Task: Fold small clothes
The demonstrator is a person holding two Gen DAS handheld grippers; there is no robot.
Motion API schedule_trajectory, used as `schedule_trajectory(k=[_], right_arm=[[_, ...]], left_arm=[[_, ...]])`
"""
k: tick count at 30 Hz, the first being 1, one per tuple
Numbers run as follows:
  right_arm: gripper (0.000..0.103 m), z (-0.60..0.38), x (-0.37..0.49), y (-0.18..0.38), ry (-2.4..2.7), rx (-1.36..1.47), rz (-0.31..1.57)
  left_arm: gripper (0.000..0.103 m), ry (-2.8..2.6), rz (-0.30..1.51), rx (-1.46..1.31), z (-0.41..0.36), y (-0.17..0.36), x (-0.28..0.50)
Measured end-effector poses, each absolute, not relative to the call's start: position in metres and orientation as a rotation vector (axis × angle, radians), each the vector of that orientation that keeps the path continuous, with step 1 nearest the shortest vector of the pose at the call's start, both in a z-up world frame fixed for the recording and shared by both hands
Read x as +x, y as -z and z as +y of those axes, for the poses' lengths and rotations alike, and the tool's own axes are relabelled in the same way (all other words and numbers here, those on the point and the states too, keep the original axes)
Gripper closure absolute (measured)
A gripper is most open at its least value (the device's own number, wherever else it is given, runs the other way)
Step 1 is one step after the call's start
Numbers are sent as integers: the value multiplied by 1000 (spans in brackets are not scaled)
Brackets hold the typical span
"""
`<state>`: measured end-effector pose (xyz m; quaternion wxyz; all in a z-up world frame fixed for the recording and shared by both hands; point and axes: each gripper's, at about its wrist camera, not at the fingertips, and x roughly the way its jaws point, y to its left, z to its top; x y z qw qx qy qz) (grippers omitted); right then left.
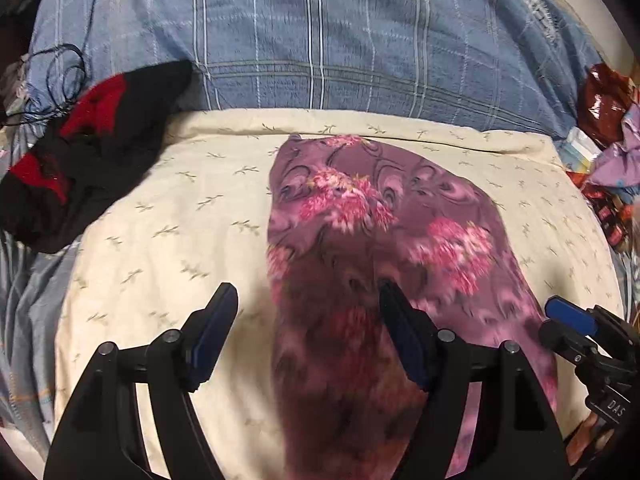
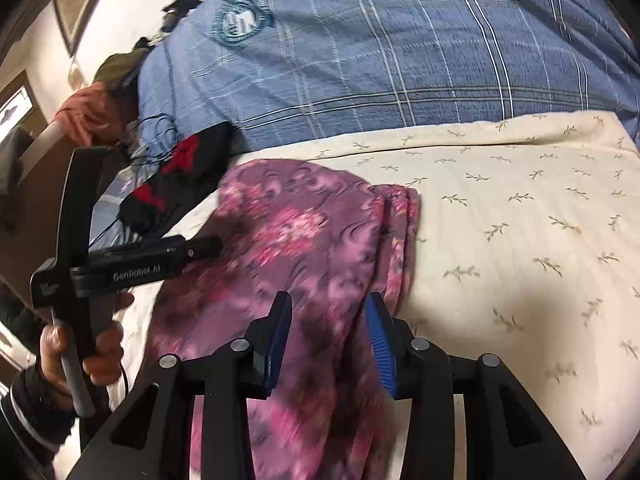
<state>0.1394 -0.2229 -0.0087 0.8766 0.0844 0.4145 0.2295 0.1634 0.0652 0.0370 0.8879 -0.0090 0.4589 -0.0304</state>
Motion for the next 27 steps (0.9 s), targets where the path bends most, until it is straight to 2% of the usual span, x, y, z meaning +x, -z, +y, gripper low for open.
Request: schedule_trajectory(k=[5, 8, 15, 20, 27], right_arm=[[63, -215, 115, 23, -484, 85, 896], [59, -217, 112, 40, -475, 112, 897], [56, -219, 112, 31, -457, 109, 930], [53, -252, 131, 11, -421, 306, 910], [53, -243, 203, 11, -423, 480, 925]], left_arm=[[29, 41, 956, 36, 67, -31, 129], [25, 8, 946, 61, 64, -16, 121], [24, 16, 947, 18, 79, -33, 116], [24, 53, 977, -170, 115, -46, 140], [24, 127, 1110, -425, 128, -21, 204]])
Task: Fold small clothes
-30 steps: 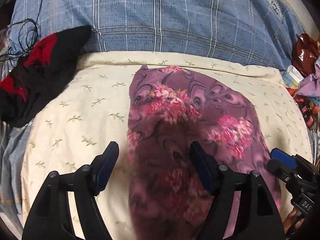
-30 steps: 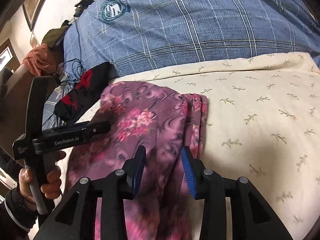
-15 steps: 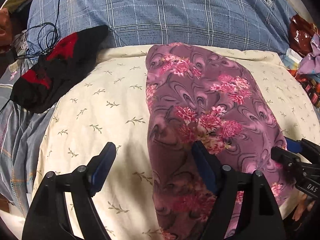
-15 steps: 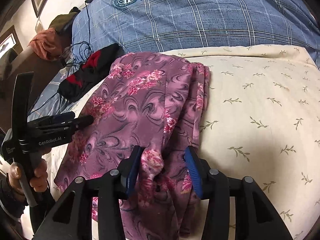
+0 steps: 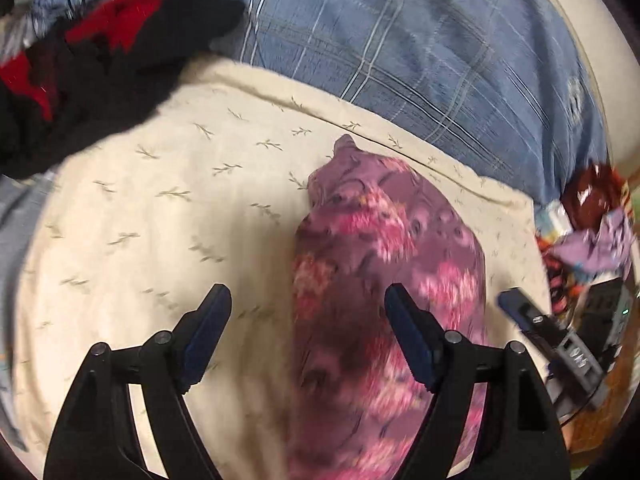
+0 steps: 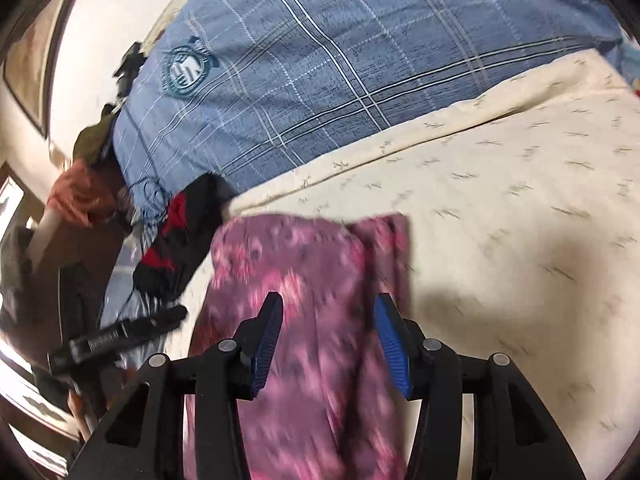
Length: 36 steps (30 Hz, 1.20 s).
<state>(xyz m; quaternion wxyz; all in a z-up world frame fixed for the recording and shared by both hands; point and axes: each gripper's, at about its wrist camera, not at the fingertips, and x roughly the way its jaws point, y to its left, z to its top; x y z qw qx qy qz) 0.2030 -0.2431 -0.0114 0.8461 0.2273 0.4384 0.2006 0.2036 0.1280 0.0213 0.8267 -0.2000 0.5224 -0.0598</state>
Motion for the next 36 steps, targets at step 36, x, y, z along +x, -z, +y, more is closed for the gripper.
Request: schedule_trajectory(k=[36], right_arm=[[79, -217, 77, 4, -628, 89, 892]], left_arm=[[36, 227, 969, -138, 73, -32, 58]])
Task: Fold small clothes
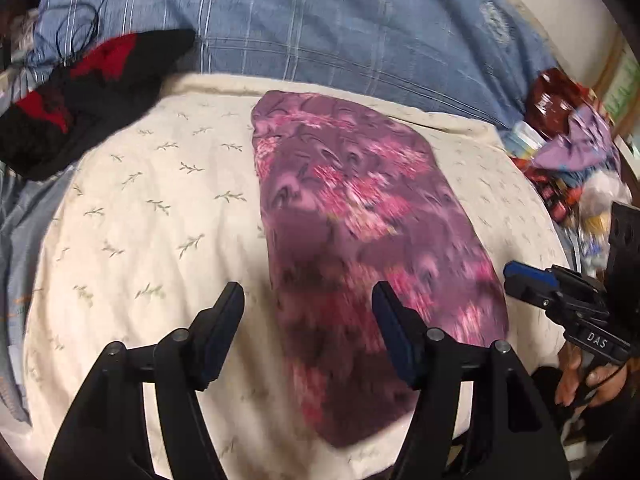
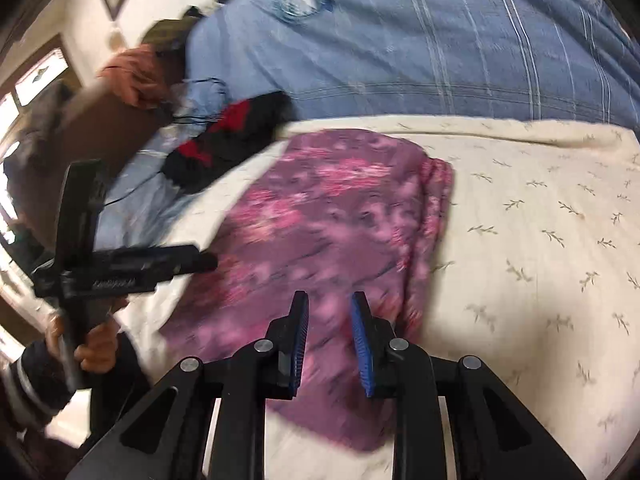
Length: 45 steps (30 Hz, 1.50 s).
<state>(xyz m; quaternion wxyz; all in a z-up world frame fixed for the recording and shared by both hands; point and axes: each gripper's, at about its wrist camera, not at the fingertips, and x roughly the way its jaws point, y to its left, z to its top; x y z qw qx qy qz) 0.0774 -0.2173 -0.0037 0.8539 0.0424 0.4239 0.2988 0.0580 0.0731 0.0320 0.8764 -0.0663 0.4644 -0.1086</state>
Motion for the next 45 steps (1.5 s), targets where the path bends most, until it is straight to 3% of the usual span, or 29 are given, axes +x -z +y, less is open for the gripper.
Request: schedule_trajectory(k=[5, 8, 9, 10, 11, 12, 13, 24, 45], right_arm=[[81, -214, 59, 53, -561, 5, 1077], [76, -212, 53, 39, -527, 10, 1077], [64, -210, 51, 31, -516, -15, 1073], [39, -208, 49, 23, -491, -53, 1058], [25, -207, 44, 14, -427, -132, 1031], [4, -204, 39, 5, -348, -223, 1008], [0, -203, 32, -2, -294, -292, 982], [0, -213, -22, -26, -146, -453, 861], [0, -250, -32, -10, -143, -272, 915]], left_arm=[[36, 174, 1097, -53, 59, 10, 41], [35, 165, 1053, -55, 64, -8, 26], [30, 152, 1026, -24, 64, -16, 20], [21, 120, 991, 30, 64, -24, 13], [17, 79, 953, 95, 63, -31, 4], [15, 48, 914, 147, 62, -36, -5], [15, 30, 893, 177, 63, -37, -10], [15, -47, 953, 254, 42, -16, -34], [15, 131, 939, 219, -4, -21, -59]])
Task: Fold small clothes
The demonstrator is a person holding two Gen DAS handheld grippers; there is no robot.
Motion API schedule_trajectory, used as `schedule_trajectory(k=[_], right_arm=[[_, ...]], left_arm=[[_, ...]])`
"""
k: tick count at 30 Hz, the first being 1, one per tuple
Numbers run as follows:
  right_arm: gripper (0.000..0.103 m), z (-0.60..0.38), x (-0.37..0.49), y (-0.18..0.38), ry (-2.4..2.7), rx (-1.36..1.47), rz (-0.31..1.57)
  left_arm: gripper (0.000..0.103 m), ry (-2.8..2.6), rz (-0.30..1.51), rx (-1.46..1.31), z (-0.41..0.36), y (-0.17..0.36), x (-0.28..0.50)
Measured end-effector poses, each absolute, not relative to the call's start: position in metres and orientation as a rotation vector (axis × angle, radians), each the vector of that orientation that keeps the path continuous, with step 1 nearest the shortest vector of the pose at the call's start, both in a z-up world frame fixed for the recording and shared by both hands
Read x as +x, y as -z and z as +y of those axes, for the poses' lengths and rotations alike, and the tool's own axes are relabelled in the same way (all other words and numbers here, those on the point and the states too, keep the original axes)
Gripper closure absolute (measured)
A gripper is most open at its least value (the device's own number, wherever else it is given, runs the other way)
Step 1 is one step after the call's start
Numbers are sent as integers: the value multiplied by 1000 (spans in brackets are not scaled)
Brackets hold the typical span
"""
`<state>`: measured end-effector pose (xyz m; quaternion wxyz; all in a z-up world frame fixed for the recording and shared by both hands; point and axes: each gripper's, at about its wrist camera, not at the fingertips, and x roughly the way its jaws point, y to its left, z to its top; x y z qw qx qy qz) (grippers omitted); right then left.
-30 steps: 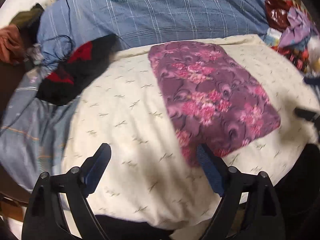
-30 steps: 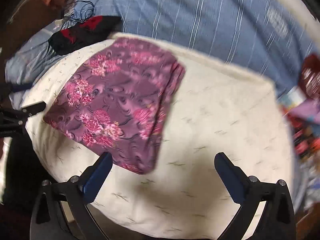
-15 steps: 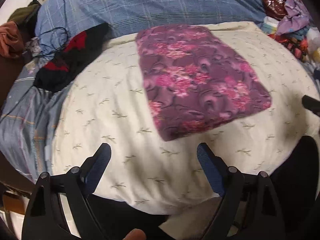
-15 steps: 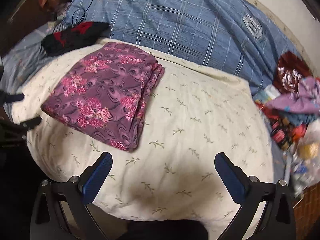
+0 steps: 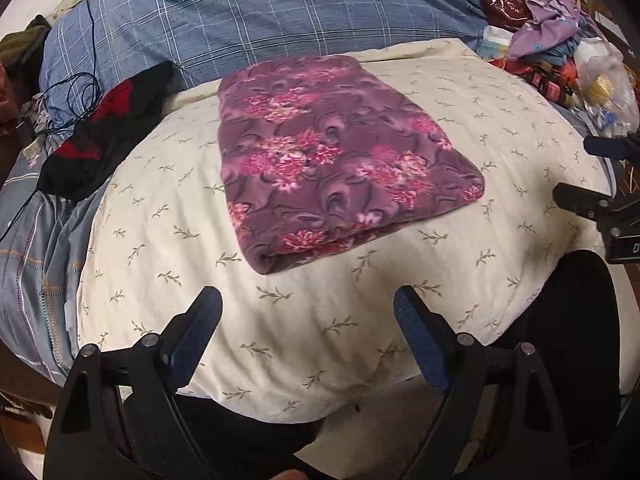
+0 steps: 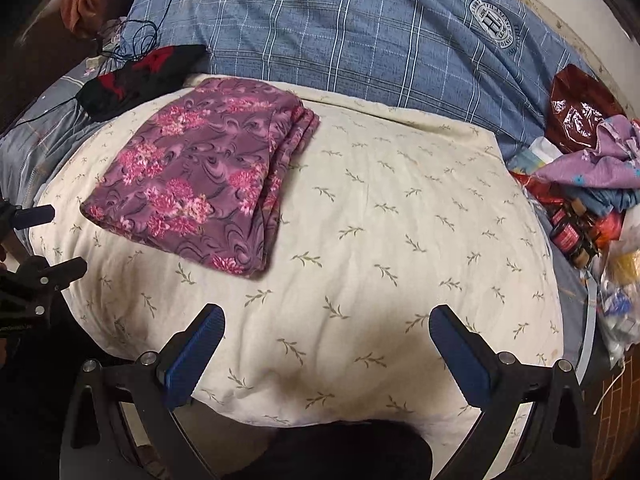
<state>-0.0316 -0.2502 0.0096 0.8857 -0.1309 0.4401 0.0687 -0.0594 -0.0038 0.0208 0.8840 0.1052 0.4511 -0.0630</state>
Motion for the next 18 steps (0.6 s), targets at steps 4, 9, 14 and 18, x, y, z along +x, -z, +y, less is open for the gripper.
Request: schedule_trajectory(k=[4, 9, 14, 18], right_arm=[[0, -251, -32, -9, -143, -268, 922], [0, -254, -30, -10, -142, -254, 925], [0, -256, -25, -11, -141, -257, 930], [0, -256, -22, -10, -138, -286, 937]], left_arm=[[15, 146, 954, 202, -7, -20, -58], [15, 163, 938, 161, -8, -27, -55], [15, 180, 925, 112, -10, -38, -51], [15, 165, 906, 125, -13, -41, -52]])
